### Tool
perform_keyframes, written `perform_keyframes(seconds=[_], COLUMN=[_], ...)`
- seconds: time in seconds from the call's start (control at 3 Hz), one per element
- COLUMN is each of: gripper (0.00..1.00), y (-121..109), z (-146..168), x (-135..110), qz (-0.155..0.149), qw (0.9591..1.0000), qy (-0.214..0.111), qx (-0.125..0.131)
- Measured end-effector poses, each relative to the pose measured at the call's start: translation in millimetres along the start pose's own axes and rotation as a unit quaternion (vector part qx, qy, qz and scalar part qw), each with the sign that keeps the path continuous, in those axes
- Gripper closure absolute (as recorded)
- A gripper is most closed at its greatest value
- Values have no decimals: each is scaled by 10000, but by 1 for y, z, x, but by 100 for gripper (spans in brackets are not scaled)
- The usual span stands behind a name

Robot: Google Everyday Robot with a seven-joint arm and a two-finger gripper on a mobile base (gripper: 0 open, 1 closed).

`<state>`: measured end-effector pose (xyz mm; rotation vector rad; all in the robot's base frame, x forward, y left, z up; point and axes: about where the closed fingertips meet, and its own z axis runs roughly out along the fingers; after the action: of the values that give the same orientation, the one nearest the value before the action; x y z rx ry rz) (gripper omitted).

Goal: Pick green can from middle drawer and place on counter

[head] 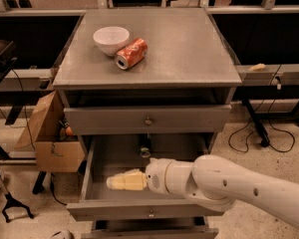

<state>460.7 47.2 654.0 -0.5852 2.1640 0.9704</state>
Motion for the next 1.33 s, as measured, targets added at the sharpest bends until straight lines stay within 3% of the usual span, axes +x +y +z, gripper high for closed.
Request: perform_keyframes(seconds=[0.33, 0.67, 1.0, 1.33], gripper=[0, 0, 0, 0], y=[-28, -56, -56, -82], z=[52, 67, 67, 82], x=[-28, -12, -12, -5], qz=[21, 393, 393, 382], qw=[9981, 9963, 9963, 9951], qy=[-603, -715, -715, -780], qx=[90, 289, 289, 474])
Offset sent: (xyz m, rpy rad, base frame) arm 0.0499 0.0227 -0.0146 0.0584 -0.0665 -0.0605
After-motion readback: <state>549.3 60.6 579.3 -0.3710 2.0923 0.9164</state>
